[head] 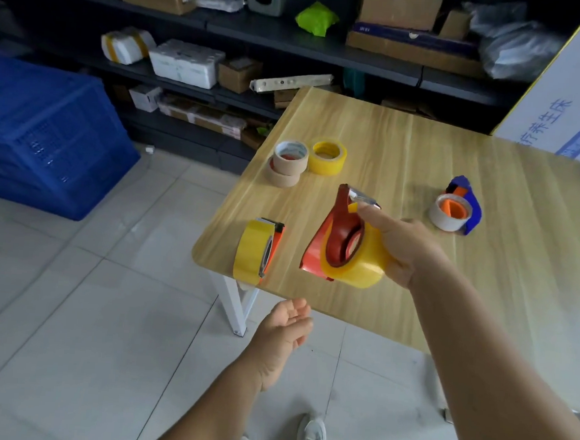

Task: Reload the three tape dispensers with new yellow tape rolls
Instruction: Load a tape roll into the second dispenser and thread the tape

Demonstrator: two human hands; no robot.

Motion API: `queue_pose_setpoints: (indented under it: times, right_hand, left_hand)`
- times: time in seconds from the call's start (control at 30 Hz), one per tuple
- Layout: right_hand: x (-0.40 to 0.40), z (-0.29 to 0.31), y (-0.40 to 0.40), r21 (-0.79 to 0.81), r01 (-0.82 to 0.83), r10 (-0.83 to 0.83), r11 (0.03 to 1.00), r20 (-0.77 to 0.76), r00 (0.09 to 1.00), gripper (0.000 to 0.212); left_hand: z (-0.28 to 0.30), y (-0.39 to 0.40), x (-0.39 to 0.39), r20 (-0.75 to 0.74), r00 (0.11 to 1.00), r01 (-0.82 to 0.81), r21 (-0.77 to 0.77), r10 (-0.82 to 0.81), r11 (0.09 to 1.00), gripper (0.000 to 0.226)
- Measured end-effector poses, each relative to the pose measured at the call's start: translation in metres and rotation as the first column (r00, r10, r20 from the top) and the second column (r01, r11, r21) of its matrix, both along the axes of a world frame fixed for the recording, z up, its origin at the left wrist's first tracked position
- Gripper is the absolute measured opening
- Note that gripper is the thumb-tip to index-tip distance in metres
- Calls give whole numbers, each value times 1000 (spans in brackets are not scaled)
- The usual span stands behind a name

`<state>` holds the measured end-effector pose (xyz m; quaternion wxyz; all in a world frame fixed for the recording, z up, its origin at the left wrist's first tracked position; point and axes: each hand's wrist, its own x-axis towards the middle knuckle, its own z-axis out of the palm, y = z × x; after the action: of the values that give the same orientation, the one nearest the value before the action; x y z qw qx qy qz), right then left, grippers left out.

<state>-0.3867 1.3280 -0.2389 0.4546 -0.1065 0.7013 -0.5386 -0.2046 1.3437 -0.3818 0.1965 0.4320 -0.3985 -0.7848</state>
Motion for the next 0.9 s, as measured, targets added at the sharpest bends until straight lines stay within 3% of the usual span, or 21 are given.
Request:
queue_pose_setpoints:
  times: [0.07, 0.13, 0.2, 0.33, 0.5, 0.63, 0.9]
  right_hand:
    - [1, -1, 1, 11, -25, 25, 1000, -17, 1000, 89]
    - [0, 0, 3, 35, -48, 50, 998, -48, 998, 90]
    - [0, 4, 4, 53, -56, 60, 997, -85, 995, 71]
    - [-10, 12, 11, 46, -83, 89, 995, -149, 985, 26]
    - [-27, 27, 23, 1, -121, 118, 993, -226, 967, 15]
    - [-38, 40, 34, -35, -147, 133, 989, -257, 957, 28]
    - [-56, 61, 52, -135, -236, 191, 962, -283, 940, 19]
  left_hand:
    - [5, -3, -6, 23, 1000, -13, -42, 14, 999, 51]
    - [14, -7, -15, 72, 997, -14, -120, 22, 993, 46]
    - [22, -12, -26, 143, 989, 0, -229, 33, 973, 39]
    - [40, -28, -47, 202, 958, -90, -460, 202, 884, 33]
    - [62, -65, -65, 193, 952, -51, -666, 238, 744, 52]
    - [66, -97, -79, 169, 973, 6, -695, 155, 719, 59]
    - [66, -122, -103, 271, 960, 137, -678, 72, 722, 40]
